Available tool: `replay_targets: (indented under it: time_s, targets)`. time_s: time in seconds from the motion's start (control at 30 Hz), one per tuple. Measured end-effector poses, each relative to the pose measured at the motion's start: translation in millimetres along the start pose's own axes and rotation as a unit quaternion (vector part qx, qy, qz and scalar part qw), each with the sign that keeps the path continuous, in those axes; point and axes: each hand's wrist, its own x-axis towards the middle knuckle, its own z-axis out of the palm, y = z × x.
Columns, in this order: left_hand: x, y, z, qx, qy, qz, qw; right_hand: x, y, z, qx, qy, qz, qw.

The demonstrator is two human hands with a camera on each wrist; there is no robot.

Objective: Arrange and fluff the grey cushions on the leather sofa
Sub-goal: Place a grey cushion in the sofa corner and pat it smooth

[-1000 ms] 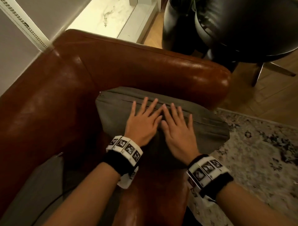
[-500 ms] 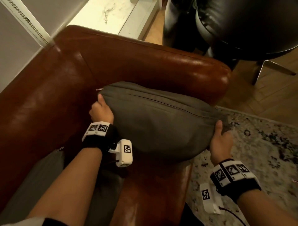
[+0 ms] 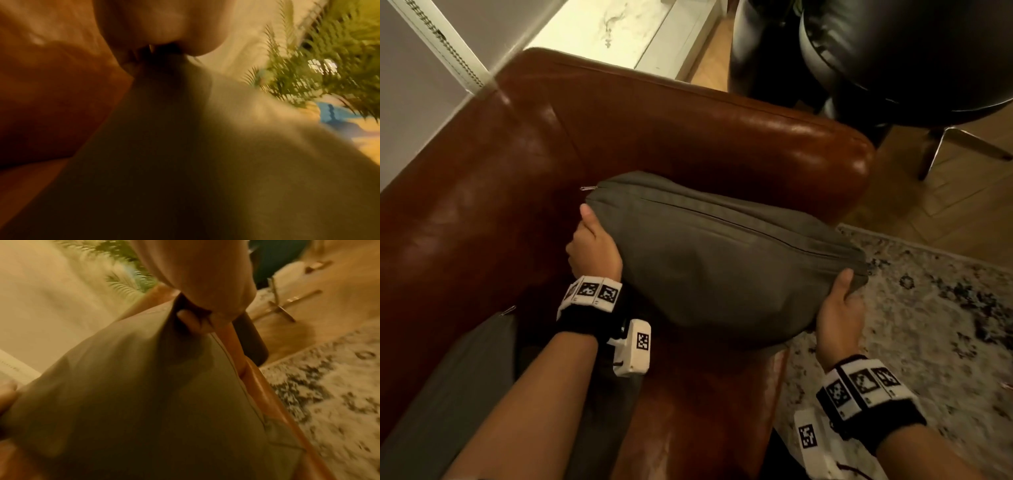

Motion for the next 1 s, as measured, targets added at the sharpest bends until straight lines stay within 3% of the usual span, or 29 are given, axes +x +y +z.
replay_targets:
  time_s: [0.13,0.27,0.33,0.4,0.47,0.53,0.6,0.67,0.73,0.83,0.93,1.0]
  targets:
    - [6.1,-9.2,6.6,0.003,-0.015,0.037,0.999,10.4,-3.1,-0.5,-0.004,0.012,-0.044,0.999]
    - [-0.9,-23.2,17.0,0.05,-0.046,0.0,0.998,8.5,4.8,3.4,-0.029,-0.029,0.027,0.999]
    - [2.6,-20.8,18.9,0.057,-0.022,-0.015,0.998,9.1,0.5,1.8,-0.012,-0.008,0.027,1.0]
    - [14.2,-14.7,15.2,0.043,0.037,-0.016,0.998,16.6,-8.7,-5.0,0.033,0.068,-0.006,0.997]
    - [13.1,-7.2,11.5,0.054,0.116,0.063,0.99,17.7,-25.1,-9.8,-0.004,0.156,-0.111,0.982]
    - [-12.9,3.5,15.1,0.051,0.136,0.232,0.962,2.1,-39.4,-0.8,-0.1,0.164,-0.241,0.951]
    - [-52.4,10.6,35.2,0.044,0.052,0.409,0.91,-31.9,-48.8,27.8,-0.166,0.062,-0.396,0.901]
    - [-86.4,8.0,59.9,0.107,-0.061,0.494,0.86,-62.3,-39.2,62.7,-0.221,-0.074,-0.481,0.845]
    - [-89.4,-1.9,73.3,0.169,-0.113,0.496,0.844,-64.1,-23.1,80.9,-0.294,-0.151,-0.457,0.826]
    - [-50.4,-26.1,63.3,0.239,-0.078,0.436,0.864,-18.6,-5.3,65.8,-0.377,-0.135,-0.424,0.812]
    - [-17.5,-42.2,42.5,0.253,-0.056,0.349,0.9,18.3,4.1,33.0,-0.361,-0.123,-0.378,0.844]
    - [-12.7,-45.1,38.6,0.219,-0.052,0.308,0.924,27.1,13.0,17.2,-0.323,-0.063,-0.332,0.884]
